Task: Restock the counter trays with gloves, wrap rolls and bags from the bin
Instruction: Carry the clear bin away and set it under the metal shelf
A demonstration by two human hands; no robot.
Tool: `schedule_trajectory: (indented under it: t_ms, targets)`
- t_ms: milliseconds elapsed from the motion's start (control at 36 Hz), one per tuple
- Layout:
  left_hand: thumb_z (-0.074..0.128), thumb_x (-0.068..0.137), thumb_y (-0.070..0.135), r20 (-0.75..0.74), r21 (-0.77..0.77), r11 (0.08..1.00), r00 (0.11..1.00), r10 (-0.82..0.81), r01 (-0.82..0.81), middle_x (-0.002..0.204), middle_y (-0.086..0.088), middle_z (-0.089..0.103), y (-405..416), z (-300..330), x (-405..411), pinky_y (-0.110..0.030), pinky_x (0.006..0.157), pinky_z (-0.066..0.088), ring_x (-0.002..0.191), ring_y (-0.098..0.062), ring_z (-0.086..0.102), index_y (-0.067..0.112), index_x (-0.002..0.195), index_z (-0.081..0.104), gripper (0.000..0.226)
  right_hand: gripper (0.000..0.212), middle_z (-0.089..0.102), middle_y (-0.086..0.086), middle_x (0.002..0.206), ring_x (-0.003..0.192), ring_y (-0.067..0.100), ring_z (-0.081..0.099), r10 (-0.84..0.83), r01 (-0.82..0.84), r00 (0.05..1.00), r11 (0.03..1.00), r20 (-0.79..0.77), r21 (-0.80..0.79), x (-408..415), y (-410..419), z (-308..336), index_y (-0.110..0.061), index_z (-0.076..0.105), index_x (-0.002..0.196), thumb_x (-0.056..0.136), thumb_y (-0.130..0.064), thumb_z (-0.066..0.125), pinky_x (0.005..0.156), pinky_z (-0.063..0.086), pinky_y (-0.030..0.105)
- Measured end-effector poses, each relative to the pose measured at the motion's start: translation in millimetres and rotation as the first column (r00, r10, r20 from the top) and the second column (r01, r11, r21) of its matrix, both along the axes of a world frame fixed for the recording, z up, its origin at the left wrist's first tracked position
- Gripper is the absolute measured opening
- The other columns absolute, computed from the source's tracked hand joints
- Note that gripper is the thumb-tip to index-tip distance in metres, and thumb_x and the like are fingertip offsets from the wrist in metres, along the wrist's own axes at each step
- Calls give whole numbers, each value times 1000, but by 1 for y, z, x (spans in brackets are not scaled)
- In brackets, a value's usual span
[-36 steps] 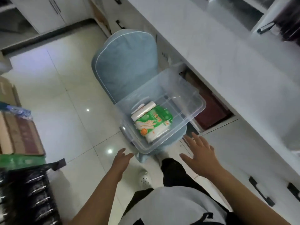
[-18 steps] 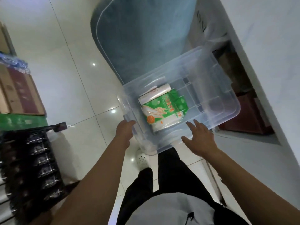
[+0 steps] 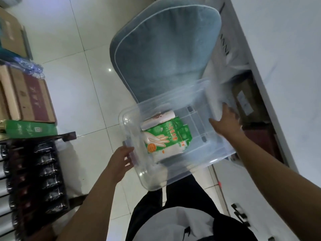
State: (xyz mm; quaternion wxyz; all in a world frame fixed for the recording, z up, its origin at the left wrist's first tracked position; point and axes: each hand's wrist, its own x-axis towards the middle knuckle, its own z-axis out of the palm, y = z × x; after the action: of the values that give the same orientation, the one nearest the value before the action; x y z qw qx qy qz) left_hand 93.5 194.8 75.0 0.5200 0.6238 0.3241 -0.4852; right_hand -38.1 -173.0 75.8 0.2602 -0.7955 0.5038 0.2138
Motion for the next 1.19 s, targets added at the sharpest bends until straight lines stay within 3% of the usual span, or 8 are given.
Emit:
schedule_trajectory:
  t_ms: [111, 306, 417, 583, 722, 833, 944, 1194]
  targets:
    - [59, 95, 17, 74, 99, 995, 997, 26, -34, 97, -8, 61, 41, 1, 7, -39, 81, 50, 86, -24, 60, 14, 112, 60, 17, 87, 28, 14, 157, 140, 40, 33, -187, 183, 982, 973, 18, 141, 27, -22, -26, -21, 17, 154, 86, -54, 60, 112, 28, 52]
    - [55, 95, 19, 100, 225, 964, 987, 123, -143, 90, -6, 58, 85, 6, 21, -35, 69, 49, 79, -24, 57, 18, 91, 65, 11, 63, 66, 7, 111, 92, 27, 62, -621, 531, 780, 590, -78, 609, 35, 11, -60, -12, 58, 128, 88, -60, 56, 75, 51, 32]
    - [57, 93, 23, 114, 249, 960, 988, 105, -131, 91, -6, 58, 103, 3, 19, -34, 64, 47, 79, -23, 57, 14, 110, 60, 19, 67, 61, 12, 124, 107, 30, 61, -640, 518, 768, 621, 0, 588, 13, 40, -65, -10, 57, 132, 87, -60, 58, 98, 49, 42]
    - [60, 91, 29, 99, 181, 983, 995, 26, -44, 98, -10, 61, 125, -10, 19, -37, 68, 52, 85, -28, 61, 14, 123, 59, 35, 44, 53, 4, 84, 69, 19, 49, -708, 517, 702, 575, 71, 634, 4, 57, -46, -14, 58, 98, 92, -58, 52, 61, 39, 29]
    - [63, 88, 43, 89, 163, 986, 995, -42, 27, 109, -9, 65, 156, -20, 16, -35, 66, 53, 93, -28, 63, 22, 105, 63, 27, 51, 65, 10, 89, 70, 24, 57, -770, 616, 591, 624, 241, 481, -26, 105, -19, -7, 67, 100, 83, -55, 62, 73, 48, 37]
    - [63, 86, 52, 61, 107, 983, 986, -154, 147, 103, -7, 66, 197, -34, 8, -37, 68, 55, 93, -29, 65, 27, 97, 62, 28, 41, 62, -2, 45, 49, 19, 53, -821, 707, 457, 568, 341, 420, -77, 165, 16, -7, 67, 72, 85, -46, 66, 57, 43, 34]
    - [58, 90, 44, 70, 120, 962, 965, -254, 245, 105, -10, 66, 230, -34, 0, -38, 75, 55, 92, -29, 64, 23, 97, 62, 23, 43, 60, 5, 66, 56, 18, 51, -855, 718, 441, 518, 272, 465, -137, 230, 45, -7, 70, 92, 87, -49, 61, 52, 42, 25]
    - [43, 102, 39, 190, 368, 573, 544, -817, 732, 114, -22, 66, 188, -9, 5, -48, 93, 54, 106, -39, 65, -2, 113, 64, 47, 53, 53, 5, 80, 68, 20, 50, -992, 766, 114, 126, 60, 630, -294, 357, 76, -18, 68, 101, 81, -65, 56, 59, 40, 28]
